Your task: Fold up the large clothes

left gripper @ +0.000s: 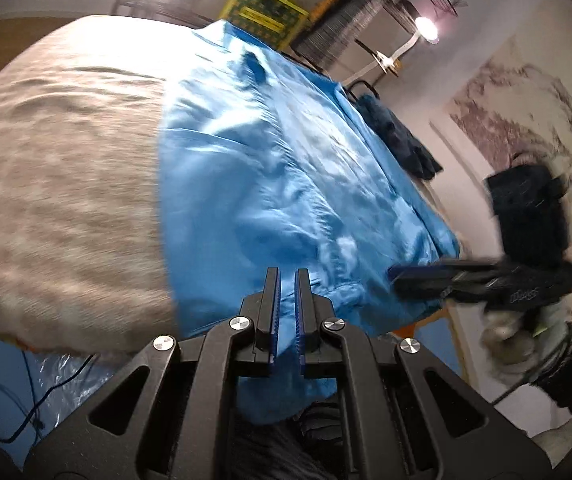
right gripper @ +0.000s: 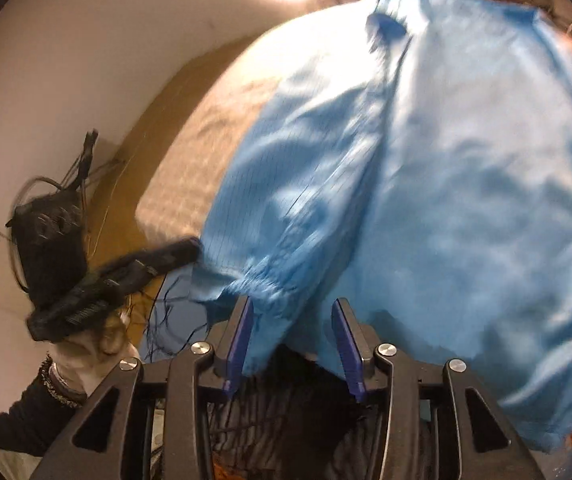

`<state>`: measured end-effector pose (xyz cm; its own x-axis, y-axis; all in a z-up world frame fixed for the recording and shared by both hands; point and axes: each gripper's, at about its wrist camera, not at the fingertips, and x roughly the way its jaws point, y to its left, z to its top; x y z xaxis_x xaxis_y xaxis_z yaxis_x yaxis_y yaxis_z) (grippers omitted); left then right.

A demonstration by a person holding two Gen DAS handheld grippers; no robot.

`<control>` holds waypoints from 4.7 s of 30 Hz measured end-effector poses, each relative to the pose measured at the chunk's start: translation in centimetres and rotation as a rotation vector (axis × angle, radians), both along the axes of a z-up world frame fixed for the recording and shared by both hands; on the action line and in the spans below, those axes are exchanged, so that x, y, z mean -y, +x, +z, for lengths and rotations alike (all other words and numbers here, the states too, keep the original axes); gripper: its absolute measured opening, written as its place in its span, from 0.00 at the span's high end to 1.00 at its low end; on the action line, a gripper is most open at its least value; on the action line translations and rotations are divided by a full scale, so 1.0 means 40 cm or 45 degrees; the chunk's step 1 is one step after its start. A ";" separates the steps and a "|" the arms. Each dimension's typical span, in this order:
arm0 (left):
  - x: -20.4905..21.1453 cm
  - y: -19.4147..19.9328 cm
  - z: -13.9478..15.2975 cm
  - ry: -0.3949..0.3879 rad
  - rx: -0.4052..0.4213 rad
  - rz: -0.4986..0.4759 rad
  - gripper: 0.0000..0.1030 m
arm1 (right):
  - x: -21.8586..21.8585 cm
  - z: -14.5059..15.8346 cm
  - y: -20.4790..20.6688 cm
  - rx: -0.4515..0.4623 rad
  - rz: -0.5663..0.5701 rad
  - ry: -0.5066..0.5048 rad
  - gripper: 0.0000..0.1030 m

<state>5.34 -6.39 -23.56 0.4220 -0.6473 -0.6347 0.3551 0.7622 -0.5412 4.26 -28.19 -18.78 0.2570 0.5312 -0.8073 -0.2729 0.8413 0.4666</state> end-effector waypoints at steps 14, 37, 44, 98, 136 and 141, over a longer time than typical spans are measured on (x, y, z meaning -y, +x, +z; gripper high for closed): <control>0.108 0.035 -0.051 0.150 -0.080 -0.126 0.95 | 0.373 0.134 -0.074 0.373 -0.463 -0.195 0.45; 0.213 0.127 0.202 0.140 0.081 -0.038 0.58 | 1.005 -0.063 -0.099 0.051 -1.188 -0.125 0.36; 0.269 0.159 0.180 0.156 0.078 -0.061 0.58 | 0.990 -0.127 -0.033 -0.054 -1.118 -0.139 0.83; 0.429 0.279 -0.051 0.036 -0.315 -0.116 0.51 | 0.496 0.070 -0.059 0.168 -0.161 -0.091 0.59; 0.417 0.345 0.187 0.077 -0.138 -0.342 0.55 | 0.677 0.150 0.067 0.218 -0.277 -0.128 0.61; 0.464 0.572 0.249 0.065 -0.110 -0.252 0.52 | 0.752 0.160 0.189 0.304 -0.394 -0.193 0.45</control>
